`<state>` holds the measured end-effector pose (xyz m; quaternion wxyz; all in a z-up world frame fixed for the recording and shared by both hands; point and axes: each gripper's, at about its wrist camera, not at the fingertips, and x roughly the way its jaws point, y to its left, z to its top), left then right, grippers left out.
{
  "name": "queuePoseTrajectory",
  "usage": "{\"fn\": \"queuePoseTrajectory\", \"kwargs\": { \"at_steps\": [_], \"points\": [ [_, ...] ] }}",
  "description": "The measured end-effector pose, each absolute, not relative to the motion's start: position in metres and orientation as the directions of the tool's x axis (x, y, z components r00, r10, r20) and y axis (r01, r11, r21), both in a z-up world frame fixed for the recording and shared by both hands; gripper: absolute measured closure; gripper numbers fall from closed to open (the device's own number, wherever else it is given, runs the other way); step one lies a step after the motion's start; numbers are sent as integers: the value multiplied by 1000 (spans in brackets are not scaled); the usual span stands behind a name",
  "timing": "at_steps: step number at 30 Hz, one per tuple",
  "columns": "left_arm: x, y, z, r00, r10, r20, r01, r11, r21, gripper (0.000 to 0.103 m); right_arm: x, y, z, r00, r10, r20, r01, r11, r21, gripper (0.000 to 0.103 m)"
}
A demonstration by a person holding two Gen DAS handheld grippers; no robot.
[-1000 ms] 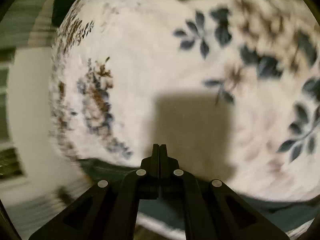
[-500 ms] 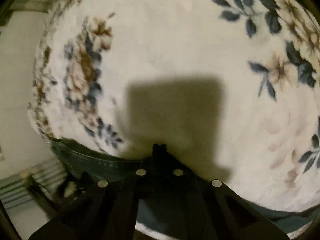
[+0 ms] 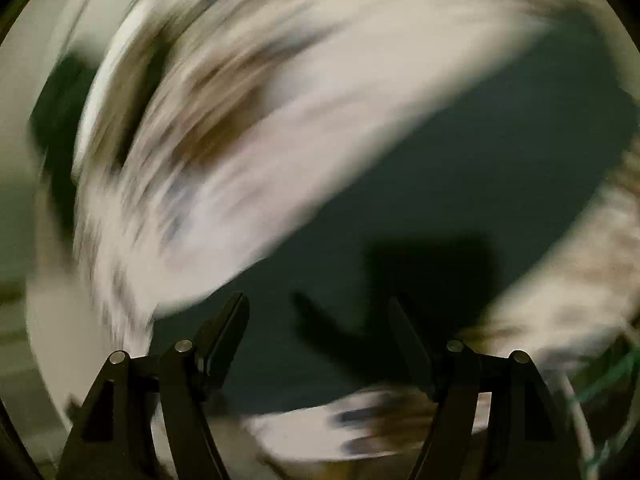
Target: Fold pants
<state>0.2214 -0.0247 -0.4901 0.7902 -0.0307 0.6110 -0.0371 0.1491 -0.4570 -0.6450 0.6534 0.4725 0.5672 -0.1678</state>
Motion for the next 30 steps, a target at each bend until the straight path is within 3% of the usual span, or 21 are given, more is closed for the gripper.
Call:
{"fn": "queuePoseTrajectory", "kwargs": {
  "at_steps": [5, 8, 15, 16, 18, 25, 30],
  "points": [
    [220, -117, -507, 213, -118, -970, 123, 988, -93, 1, 73, -607, -653, 429, 136, -893, 854, 262, 450, 30],
    [224, -151, -521, 190, -122, -974, 139, 986, -96, 1, 68, -655, -670, 505, 150, -850, 824, 208, 527, 30],
    [234, -189, -565, 111, -11, -994, 141, 990, 4, 1, 101, -671, -721, 427, 217, -878, 847, 243, 472, 34],
    [235, -190, -567, 108, -5, -994, 139, 990, 10, 1, 104, -671, -724, 423, 219, -879, 846, 251, 470, 38],
    [238, -191, -568, 108, 19, -994, 146, 989, 35, 1, 109, -671, -721, 410, 187, -893, 846, 287, 449, 95],
    [236, -199, -565, 120, 51, -991, 184, 980, 73, 1, 93, -660, -672, 458, 91, -884, 813, 360, 458, 96],
    [229, -197, -560, 122, 36, -992, 180, 982, 57, 1, 73, -670, -686, 395, 191, -899, 842, 317, 437, 91]
  ]
}}
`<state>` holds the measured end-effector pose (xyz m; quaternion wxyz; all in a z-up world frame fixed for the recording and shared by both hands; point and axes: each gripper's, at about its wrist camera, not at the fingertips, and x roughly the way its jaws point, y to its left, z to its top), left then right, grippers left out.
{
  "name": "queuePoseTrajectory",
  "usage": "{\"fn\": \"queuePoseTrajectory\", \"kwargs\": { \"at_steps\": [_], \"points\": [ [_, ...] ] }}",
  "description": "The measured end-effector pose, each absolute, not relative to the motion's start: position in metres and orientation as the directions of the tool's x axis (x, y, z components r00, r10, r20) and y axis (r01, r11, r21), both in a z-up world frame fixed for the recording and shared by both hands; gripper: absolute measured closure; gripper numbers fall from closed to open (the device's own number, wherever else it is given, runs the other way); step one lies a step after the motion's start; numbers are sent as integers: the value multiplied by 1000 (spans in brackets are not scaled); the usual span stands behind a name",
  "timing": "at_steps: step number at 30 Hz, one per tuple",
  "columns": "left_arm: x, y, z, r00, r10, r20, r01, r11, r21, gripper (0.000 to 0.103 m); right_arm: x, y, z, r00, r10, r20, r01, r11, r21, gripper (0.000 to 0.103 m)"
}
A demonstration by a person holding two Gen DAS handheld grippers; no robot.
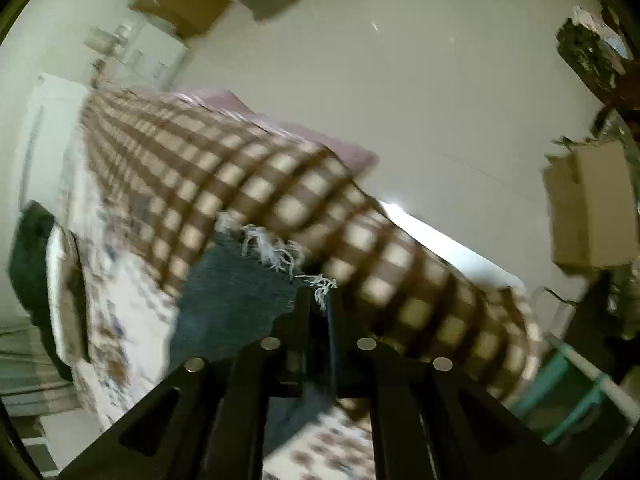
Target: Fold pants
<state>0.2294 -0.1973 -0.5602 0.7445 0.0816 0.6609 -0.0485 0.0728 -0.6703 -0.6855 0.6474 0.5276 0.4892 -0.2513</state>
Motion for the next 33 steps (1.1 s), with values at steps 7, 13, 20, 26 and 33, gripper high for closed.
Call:
{"fn": "queuePoseTrajectory", "kwargs": {
  "at_steps": [7, 13, 20, 26, 33],
  "points": [
    [218, -199, -558, 111, 1, -994, 162, 987, 19, 1, 65, -667, -707, 535, 343, -772, 789, 125, 602, 72],
    [209, -203, -565, 106, -1, -994, 159, 987, 16, 1, 86, -658, -733, 417, 332, -846, 855, 172, 489, 72],
    [207, -189, -571, 109, 3, -994, 149, 989, 19, 1, 98, -644, -707, 456, 220, -862, 820, 273, 503, 99],
    [210, -180, -563, 130, -19, -991, 163, 987, 3, 1, 69, -641, -670, 483, 162, -860, 827, 239, 509, 99],
    [212, -195, -569, 133, -12, -991, 197, 980, 15, 1, 47, -650, -717, 431, 277, -858, 843, 214, 493, 88]
  ]
}}
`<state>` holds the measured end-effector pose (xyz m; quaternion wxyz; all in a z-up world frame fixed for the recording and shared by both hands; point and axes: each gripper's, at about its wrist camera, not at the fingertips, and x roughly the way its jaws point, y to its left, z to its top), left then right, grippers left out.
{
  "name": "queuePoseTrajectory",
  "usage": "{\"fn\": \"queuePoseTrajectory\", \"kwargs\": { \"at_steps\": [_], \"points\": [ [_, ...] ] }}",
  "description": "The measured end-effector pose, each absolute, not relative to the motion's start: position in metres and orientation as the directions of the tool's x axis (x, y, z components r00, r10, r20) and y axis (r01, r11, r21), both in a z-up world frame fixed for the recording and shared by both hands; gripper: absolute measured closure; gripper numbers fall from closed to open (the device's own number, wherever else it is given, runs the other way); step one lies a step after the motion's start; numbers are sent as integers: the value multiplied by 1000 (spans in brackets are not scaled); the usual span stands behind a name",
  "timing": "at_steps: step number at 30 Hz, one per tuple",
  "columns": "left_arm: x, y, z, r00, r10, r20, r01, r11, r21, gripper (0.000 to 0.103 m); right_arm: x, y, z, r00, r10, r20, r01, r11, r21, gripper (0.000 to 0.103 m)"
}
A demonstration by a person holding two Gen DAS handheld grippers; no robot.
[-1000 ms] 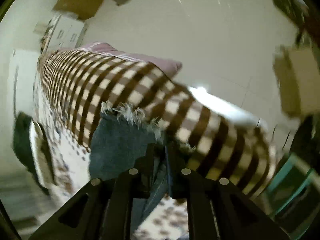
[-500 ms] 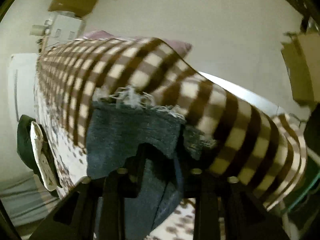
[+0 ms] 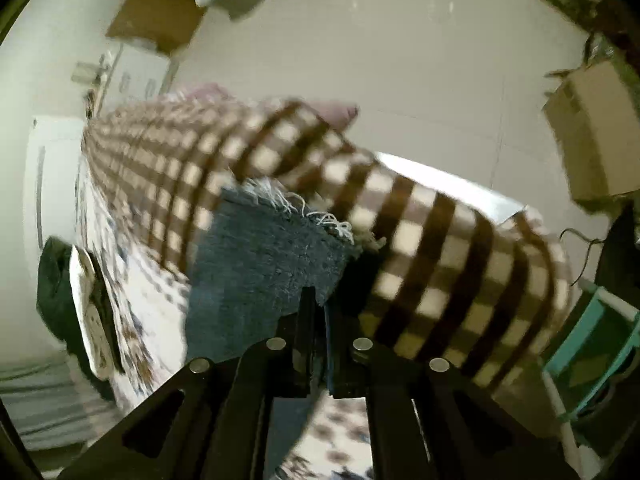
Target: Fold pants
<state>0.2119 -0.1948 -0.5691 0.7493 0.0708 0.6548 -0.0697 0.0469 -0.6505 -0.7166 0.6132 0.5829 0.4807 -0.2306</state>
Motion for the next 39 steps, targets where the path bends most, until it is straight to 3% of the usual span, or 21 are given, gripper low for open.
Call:
{"fn": "queuePoseTrajectory", "kwargs": {
  "at_steps": [1, 3, 5, 7, 8, 9, 11, 12, 14, 17, 18, 22, 24, 26, 27, 28, 30, 34, 35, 36, 39],
  "points": [
    [212, -197, -571, 129, -15, -992, 202, 979, 11, 1, 42, -652, -721, 431, 285, -856, 846, 202, 493, 82],
    [215, -201, -577, 127, -23, -992, 211, 977, 4, 1, 35, -654, -724, 463, 291, -837, 829, 190, 525, 54],
    [214, -204, -583, 123, -37, -992, 225, 974, -9, 1, 33, -653, -733, 499, 313, -808, 800, 192, 568, 42],
    [207, -211, -597, 104, -40, -994, 241, 971, -13, 1, 38, -653, -741, 519, 312, -796, 781, 207, 590, 39],
    [206, -212, -602, 93, -38, -995, 244, 970, -14, 1, 43, -653, -741, 561, 301, -771, 749, 212, 628, 29],
    [207, -212, -608, 82, -39, -996, 244, 970, -18, 1, 48, -653, -739, 576, 289, -764, 738, 219, 639, 26],
    [209, -210, -616, 70, -53, -996, 235, 971, -35, 0, 56, -652, -733, 626, 273, -730, 693, 235, 682, 32],
    [210, -210, -618, 67, -58, -996, 235, 971, -41, 0, 59, -652, -730, 643, 267, -718, 676, 244, 695, 56],
    [211, -209, -622, 57, -64, -996, 234, 971, -49, 0, 63, -652, -725, 687, 277, -672, 629, 235, 741, 81],
    [214, -208, -628, 44, -67, -997, 228, 972, -56, 0, 66, -653, -732, 649, 278, -708, 657, 265, 706, 79],
    [215, -208, -630, 40, -65, -997, 227, 972, -55, 0, 66, -654, -739, 634, 295, -715, 670, 253, 698, 67],
    [220, -208, -635, 15, -53, -998, 219, 974, -49, 0, 61, -660, -754, 674, 335, -658, 640, 179, 747, 60],
    [231, -206, -637, 13, -51, -999, 218, 975, -47, 0, 63, -661, -756, 713, 344, -611, 595, 164, 787, 37],
    [232, -206, -637, 16, -52, -999, 219, 975, -47, 0, 72, -659, -756, 721, 349, -599, 573, 184, 798, 38],
    [231, -207, -637, 17, -52, -999, 219, 975, -47, 0, 74, -659, -756, 724, 351, -594, 567, 187, 802, 69],
    [232, -207, -638, 16, -55, -998, 221, 974, -50, 0, 77, -659, -755, 727, 364, -582, 557, 183, 810, 86],
    [233, -205, -637, 10, -66, -998, 219, 974, -62, 0, 71, -658, -740, 760, 333, -558, 530, 178, 829, 92],
    [238, -191, -634, 12, -96, -995, 192, 977, -92, 0, 59, -655, -736, 770, 340, -539, 502, 199, 842, 89],
    [240, -190, -635, 14, -98, -995, 188, 978, -93, 0, 60, -655, -745, 758, 357, -545, 518, 178, 837, 74],
    [241, -190, -637, 16, -94, -995, 186, 978, -90, 0, 62, -655, -756, 746, 378, -548, 534, 153, 832, 46],
    [244, -190, -640, 23, -88, -996, 180, 980, -82, 0, 66, -653, -767, 787, 374, -492, 475, 142, 868, 32]
  ]
}}
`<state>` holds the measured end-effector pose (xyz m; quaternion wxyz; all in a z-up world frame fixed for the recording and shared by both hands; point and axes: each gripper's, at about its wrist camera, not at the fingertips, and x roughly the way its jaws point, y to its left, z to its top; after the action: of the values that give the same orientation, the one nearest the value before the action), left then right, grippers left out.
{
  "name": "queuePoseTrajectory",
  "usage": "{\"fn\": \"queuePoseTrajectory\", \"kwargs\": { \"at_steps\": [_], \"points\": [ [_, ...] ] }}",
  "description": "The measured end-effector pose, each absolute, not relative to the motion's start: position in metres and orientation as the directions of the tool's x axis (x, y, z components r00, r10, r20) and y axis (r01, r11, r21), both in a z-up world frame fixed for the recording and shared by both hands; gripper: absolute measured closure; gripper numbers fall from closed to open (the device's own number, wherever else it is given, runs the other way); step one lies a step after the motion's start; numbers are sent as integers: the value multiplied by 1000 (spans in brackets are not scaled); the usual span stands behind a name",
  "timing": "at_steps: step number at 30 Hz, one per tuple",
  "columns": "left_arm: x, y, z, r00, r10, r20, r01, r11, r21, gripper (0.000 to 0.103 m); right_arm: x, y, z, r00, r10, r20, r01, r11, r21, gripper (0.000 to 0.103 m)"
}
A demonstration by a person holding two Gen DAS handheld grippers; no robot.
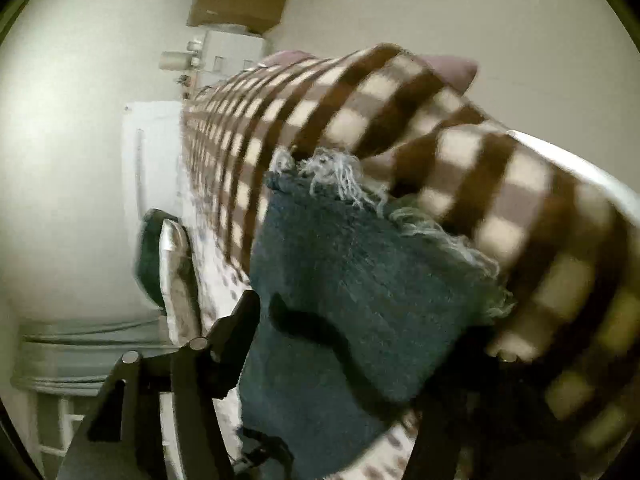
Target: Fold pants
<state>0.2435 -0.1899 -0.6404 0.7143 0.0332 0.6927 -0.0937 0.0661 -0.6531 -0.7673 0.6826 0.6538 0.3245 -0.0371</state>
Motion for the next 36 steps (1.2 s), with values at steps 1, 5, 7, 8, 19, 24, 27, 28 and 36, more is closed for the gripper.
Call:
{"fn": "queuePoseTrajectory", "kwargs": {
  "at_steps": [1, 5, 7, 8, 19, 24, 27, 28, 36],
  "points": [
    [245, -192, -643, 25, -87, -996, 177, 981, -81, 0, 70, -651, -764, 788, 374, -489, 465, 160, 871, 32],
    [241, -195, -644, 26, -90, -996, 180, 980, -84, 0, 72, -643, -755, 773, 348, -529, 491, 198, 848, 87],
    [240, -194, -642, 24, -109, -994, 178, 979, -103, 0, 69, -641, -745, 763, 315, -564, 524, 210, 826, 90],
    [241, -188, -638, 26, -136, -990, 166, 977, -130, 0, 68, -639, -734, 758, 298, -580, 529, 241, 814, 91],
    [237, -96, -565, 133, -311, -941, 57, 950, -306, 0, 64, -569, -581, 697, 145, -702, 563, 495, 662, 91],
    [211, -21, -521, 196, -328, -924, 7, 943, -334, 0, 95, -454, -486, 686, 58, -726, 512, 670, 538, 91],
    [193, 45, -504, 234, -316, -919, -53, 940, -337, 0, 119, -352, -461, 666, 70, -742, 437, 769, 466, 91],
    [188, 62, -501, 245, -308, -919, -67, 941, -333, 0, 129, -317, -461, 659, 84, -748, 414, 789, 454, 91],
    [160, 196, -525, 274, -173, -946, -239, 941, -241, 0, 199, -63, -585, 431, 201, -880, 208, 926, 314, 83]
  ]
}}
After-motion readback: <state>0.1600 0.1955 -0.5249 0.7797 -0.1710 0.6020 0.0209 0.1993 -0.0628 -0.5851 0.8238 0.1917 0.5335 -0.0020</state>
